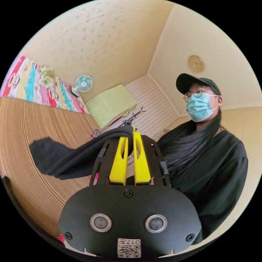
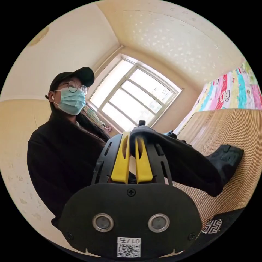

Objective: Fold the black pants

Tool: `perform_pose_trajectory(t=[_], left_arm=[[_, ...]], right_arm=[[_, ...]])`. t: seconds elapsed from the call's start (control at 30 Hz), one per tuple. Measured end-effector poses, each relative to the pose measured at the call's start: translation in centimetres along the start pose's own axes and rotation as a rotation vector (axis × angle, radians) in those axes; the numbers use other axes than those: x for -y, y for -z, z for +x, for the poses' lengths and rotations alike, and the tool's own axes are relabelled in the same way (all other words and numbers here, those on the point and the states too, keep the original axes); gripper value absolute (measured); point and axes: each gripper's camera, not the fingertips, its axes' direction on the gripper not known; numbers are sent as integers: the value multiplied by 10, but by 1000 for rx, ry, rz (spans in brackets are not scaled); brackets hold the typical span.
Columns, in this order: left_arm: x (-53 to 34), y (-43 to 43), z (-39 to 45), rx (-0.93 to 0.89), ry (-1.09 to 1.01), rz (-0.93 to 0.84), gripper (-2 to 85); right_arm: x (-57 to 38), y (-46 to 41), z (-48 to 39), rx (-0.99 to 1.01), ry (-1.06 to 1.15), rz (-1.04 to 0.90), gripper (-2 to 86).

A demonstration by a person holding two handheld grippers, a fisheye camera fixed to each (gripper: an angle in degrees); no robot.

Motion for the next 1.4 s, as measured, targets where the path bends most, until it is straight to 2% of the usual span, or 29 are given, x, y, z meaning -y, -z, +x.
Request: perform_pose_trajectory(t=[0.1, 0.2, 0.33, 0.5, 0.6, 0.67, 0.73, 0.8, 0.87, 0.93, 1.03, 1.13, 1.23, 1.33, 1.4], left_arm=[[52, -1, 65, 10, -153, 66, 34], [91, -3, 86, 115, -145, 115, 35], [121, -10, 27, 261, 58, 126, 35], [126, -15, -51, 323, 178, 122, 36], [97, -29, -83, 432, 234, 50, 41], [45, -53, -119, 577, 361, -100, 56], [-16, -77, -154, 648, 504, -235, 70], [-83, -101, -190, 622, 680, -363, 87], [-159, -117, -219, 630, 913, -484, 114], [-186, -114, -223, 603, 977, -449, 118], [-184, -97, -230, 547, 984, -280, 131], [-154, -87, -253, 591, 899, -212, 142], [-129, -86, -293, 628, 843, -190, 154], [-123, -98, -339, 579, 853, -241, 158], [-125, -111, -358, 492, 852, -276, 153]], right_arm=[[55, 2, -59, 28, 176, 8, 6], [97, 4, -75, -48, 161, 6, 6], [125, 8, -11, -231, -44, -19, 6], [125, -1, 72, -277, -192, -8, 8], [97, -21, 96, -402, -221, -106, 9], [42, -47, 128, -519, -333, -271, 14], [-18, -66, 159, -607, -466, -404, 22], [-88, -79, 193, -626, -641, -523, 40], [-171, -84, 226, -583, -910, -628, 90], [-202, -79, 236, -573, -1031, -646, 115], [-193, -59, 239, -503, -991, -448, 113], [-168, -47, 264, -584, -965, -353, 129], [-159, -50, 309, -682, -962, -368, 155], [-169, -57, 350, -665, -1011, -388, 174], [-168, -56, 351, -666, -953, -408, 170]])
